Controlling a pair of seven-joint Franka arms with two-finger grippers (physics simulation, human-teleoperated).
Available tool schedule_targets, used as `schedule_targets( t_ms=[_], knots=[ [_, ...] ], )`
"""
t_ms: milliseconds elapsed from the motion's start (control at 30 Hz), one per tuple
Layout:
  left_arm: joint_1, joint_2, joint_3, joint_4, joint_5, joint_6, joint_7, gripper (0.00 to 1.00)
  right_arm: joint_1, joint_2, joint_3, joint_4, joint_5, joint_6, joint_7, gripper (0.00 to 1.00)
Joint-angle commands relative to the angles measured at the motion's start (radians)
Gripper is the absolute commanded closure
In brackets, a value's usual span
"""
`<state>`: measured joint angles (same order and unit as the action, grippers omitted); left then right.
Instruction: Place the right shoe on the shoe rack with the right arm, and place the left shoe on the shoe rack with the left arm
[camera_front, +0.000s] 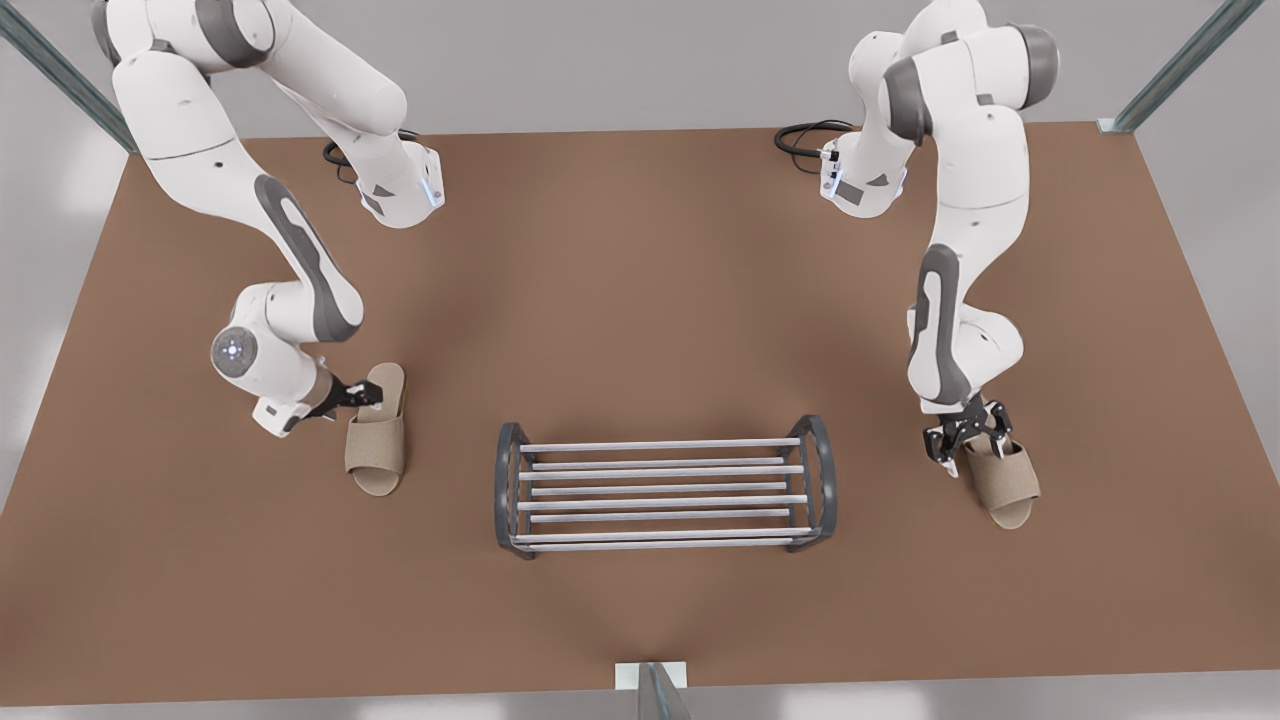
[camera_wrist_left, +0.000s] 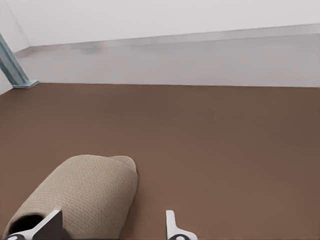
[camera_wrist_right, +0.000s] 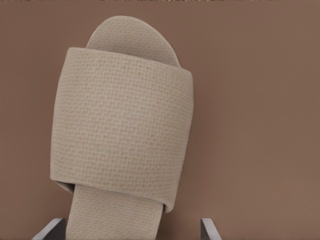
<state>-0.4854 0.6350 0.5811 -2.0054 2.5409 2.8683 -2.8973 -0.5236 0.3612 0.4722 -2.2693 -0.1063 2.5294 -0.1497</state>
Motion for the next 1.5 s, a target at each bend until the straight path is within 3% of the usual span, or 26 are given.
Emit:
schedule_targets(
  t_ms=[0, 600, 633, 667, 733, 800, 900, 1067, 1100, 1133, 1300, 1467],
  knots=[
    [0.001, 0.003, 0.0, -0.001, 0.009, -0.001, -0.485, 0.0, 0.001, 0.008, 0.0, 0.005, 0.0, 0.037, 0.078, 0.0],
    [0.05, 0.097, -0.004, 0.08, 0.016, -0.004, -0.487, 0.0, -0.006, 0.116, -0.014, 0.077, -0.032, 0.126, 0.067, 0.0],
    [0.051, 0.097, -0.004, 0.08, 0.016, -0.003, -0.487, 0.03, -0.006, 0.116, -0.014, 0.077, -0.035, 0.126, 0.067, 0.0],
    [0.051, 0.097, -0.004, 0.08, 0.016, -0.003, -0.487, 0.15, -0.006, 0.116, -0.014, 0.079, -0.035, 0.126, 0.067, 0.03],
    [0.051, 0.095, -0.006, 0.082, 0.016, 0.0, -0.487, 0.26, -0.006, 0.12, -0.014, 0.079, -0.036, 0.126, 0.067, 0.16],
    [0.05, 0.095, -0.006, 0.088, 0.018, 0.002, -0.485, 0.29, -0.006, 0.124, -0.014, 0.082, -0.039, 0.126, 0.065, 0.28],
    [0.047, 0.092, -0.006, 0.096, 0.021, 0.005, -0.479, 0.38, -0.006, 0.124, -0.014, 0.082, -0.039, 0.126, 0.065, 0.35],
    [0.042, 0.091, -0.006, 0.096, 0.022, 0.002, -0.444, 0.58, -0.009, 0.125, -0.014, 0.083, -0.039, 0.124, 0.05, 0.77],
    [0.042, 0.091, -0.006, 0.096, 0.027, 0.0, -0.444, 0.71, -0.009, 0.124, -0.014, 0.083, -0.039, 0.123, 0.048, 0.79],
    [0.042, 0.091, -0.006, 0.096, 0.027, 0.0, -0.444, 0.75, -0.01, 0.124, -0.014, 0.09, -0.039, 0.121, 0.044, 0.79],
    [0.014, 0.051, -0.004, 0.097, 0.027, 0.023, -0.445, 0.77, -0.01, 0.122, -0.01, 0.129, -0.038, 0.117, 0.036, 0.79],
    [-0.012, -0.126, -0.003, 0.117, 0.029, 0.112, -0.445, 0.79, -0.03, 0.085, 0.034, 0.205, -0.036, 0.114, 0.039, 0.79]
  ],
)
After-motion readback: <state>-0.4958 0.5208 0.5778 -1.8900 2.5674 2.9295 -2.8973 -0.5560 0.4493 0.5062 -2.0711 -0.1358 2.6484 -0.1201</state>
